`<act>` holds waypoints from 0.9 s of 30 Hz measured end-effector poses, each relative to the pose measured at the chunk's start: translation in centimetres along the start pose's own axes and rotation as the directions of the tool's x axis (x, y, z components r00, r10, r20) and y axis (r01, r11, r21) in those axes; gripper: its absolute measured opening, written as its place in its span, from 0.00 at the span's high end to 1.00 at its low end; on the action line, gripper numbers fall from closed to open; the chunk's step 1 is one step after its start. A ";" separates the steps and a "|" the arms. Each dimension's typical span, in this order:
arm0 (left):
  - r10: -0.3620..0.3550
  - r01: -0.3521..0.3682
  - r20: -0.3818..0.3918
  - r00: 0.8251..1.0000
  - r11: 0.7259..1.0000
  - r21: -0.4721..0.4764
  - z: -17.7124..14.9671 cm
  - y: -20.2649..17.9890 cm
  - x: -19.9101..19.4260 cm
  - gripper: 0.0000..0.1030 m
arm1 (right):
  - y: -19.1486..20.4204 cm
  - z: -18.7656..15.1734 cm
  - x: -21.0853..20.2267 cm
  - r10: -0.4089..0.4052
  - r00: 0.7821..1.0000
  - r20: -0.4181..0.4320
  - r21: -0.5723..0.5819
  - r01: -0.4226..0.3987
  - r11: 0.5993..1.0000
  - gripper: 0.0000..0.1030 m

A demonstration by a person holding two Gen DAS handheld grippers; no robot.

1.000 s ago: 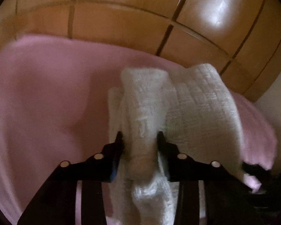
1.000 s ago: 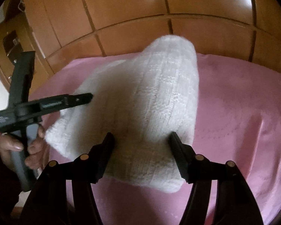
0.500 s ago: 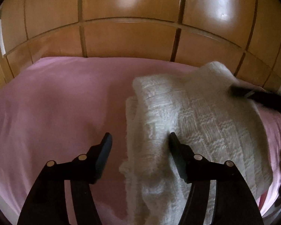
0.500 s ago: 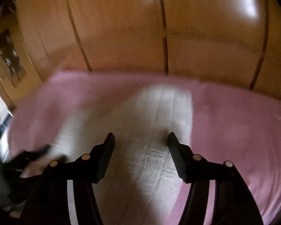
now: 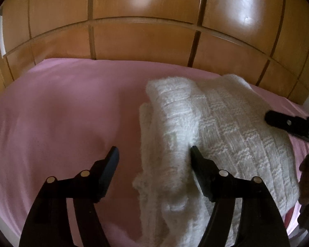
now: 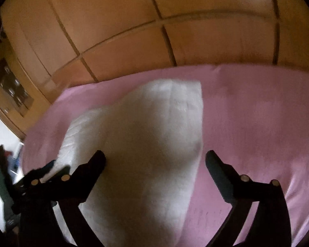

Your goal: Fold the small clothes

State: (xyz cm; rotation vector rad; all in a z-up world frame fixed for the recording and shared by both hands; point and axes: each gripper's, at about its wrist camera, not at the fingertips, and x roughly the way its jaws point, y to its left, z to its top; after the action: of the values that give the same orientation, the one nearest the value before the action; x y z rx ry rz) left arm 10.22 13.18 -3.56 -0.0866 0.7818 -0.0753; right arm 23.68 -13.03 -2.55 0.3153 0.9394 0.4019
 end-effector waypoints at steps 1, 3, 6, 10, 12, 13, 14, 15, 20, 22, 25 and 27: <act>0.001 -0.001 0.001 1.000 1.000 0.005 0.0 0.0 0.1 0.31 | -0.6 -0.3 0.1 0.031 0.999 -0.008 0.026 -0.031 0.999 0.03; -0.004 0.004 0.003 1.000 1.000 0.011 0.0 0.1 0.1 0.31 | -1.1 -0.6 0.1 0.078 0.997 -0.019 0.059 -0.077 0.995 0.03; -0.016 0.016 0.003 1.000 1.000 0.010 -0.1 0.7 0.5 0.25 | -1.9 -1.0 1.1 0.183 0.981 -0.065 0.119 -0.174 0.977 0.03; -0.124 0.123 -0.025 0.992 0.992 -0.042 -0.3 2.9 1.7 0.20 | -2.2 -1.1 2.8 0.298 0.947 -0.116 0.160 -0.279 0.947 0.02; -0.200 0.196 -0.037 0.979 0.976 -0.098 -0.6 3.8 2.3 0.20 | -1.8 -0.9 3.2 0.319 0.940 -0.124 0.153 -0.300 0.942 0.03; -0.245 0.237 -0.042 0.969 0.962 -0.132 -0.8 4.4 2.7 0.20 | -1.3 -0.9 3.6 0.327 0.936 -0.133 0.144 -0.308 0.940 0.08; -0.304 0.291 -0.050 0.951 0.939 -0.181 -1.0 5.2 3.4 0.20 | -0.9 -0.9 3.8 0.325 0.936 -0.137 0.136 -0.307 0.942 0.11; -0.334 0.317 -0.050 0.941 0.925 -0.208 -1.1 5.7 3.8 0.20 | -0.6 -0.8 3.9 0.322 0.937 -0.138 0.130 -0.305 0.943 0.18; -0.489 0.465 -0.028 0.872 0.844 -0.269 -1.5 5.5 3.8 0.52 | 1.5 -0.4 1.5 0.268 0.960 -0.079 0.063 -0.264 0.962 0.45; -0.491 0.472 -0.024 0.871 0.849 -0.238 -1.2 4.5 3.3 0.55 | 1.8 -0.3 -0.4 0.272 0.962 -0.036 0.040 -0.271 0.962 0.50; -0.542 0.522 -0.026 0.840 0.819 -0.239 -0.4 2.3 2.9 0.57 | 1.2 -0.3 -3.8 0.247 0.968 0.034 0.019 -0.248 0.969 0.51; -0.570 0.552 -0.037 0.821 0.808 -0.206 0.5 -0.7 2.9 0.57 | -0.3 -0.2 -6.0 0.226 0.971 0.082 0.033 -0.229 0.973 0.51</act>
State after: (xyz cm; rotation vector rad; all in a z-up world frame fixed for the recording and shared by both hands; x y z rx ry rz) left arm 12.59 12.24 -5.13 -0.5001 0.8392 -0.5790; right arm 20.40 -16.09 1.45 0.4765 0.8383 0.5769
